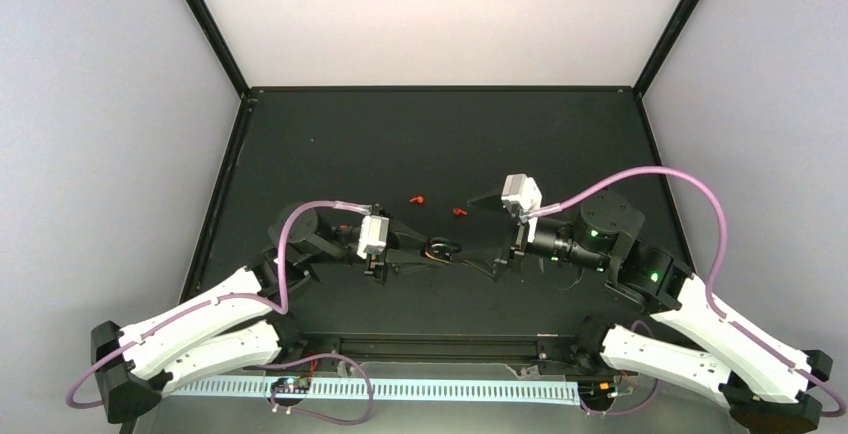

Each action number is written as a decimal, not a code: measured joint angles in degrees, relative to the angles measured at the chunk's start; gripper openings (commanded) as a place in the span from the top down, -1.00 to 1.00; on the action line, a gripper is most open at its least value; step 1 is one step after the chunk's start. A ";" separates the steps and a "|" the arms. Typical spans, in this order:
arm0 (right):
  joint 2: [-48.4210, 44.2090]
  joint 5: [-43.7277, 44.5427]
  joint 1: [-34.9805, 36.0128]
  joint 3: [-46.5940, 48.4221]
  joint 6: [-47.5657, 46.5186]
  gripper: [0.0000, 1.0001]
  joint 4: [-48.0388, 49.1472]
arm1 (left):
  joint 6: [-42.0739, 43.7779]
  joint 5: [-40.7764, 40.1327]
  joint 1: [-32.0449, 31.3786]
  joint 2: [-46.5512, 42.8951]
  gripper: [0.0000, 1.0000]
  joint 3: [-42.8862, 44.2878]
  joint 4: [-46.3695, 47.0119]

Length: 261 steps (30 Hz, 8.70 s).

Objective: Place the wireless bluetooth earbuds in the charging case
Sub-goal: Open the charging case, then pick up the earbud from the center of the board, then place the earbud in the charging case.

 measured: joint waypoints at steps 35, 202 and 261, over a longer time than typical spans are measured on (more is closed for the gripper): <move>1.84 6.49 -1.53 -0.02 9.97 -0.92 5.55 | -8.94 -11.93 0.00 -11.76 0.97 -13.38 8.02; 64.24 22.84 -35.06 11.41 22.71 0.73 -3.19 | -5.25 -18.62 0.00 -24.39 0.97 -16.52 -1.70; 7.15 4.61 -1.22 -0.76 21.00 0.70 28.06 | -7.13 -26.08 0.00 -0.07 0.97 -9.77 28.09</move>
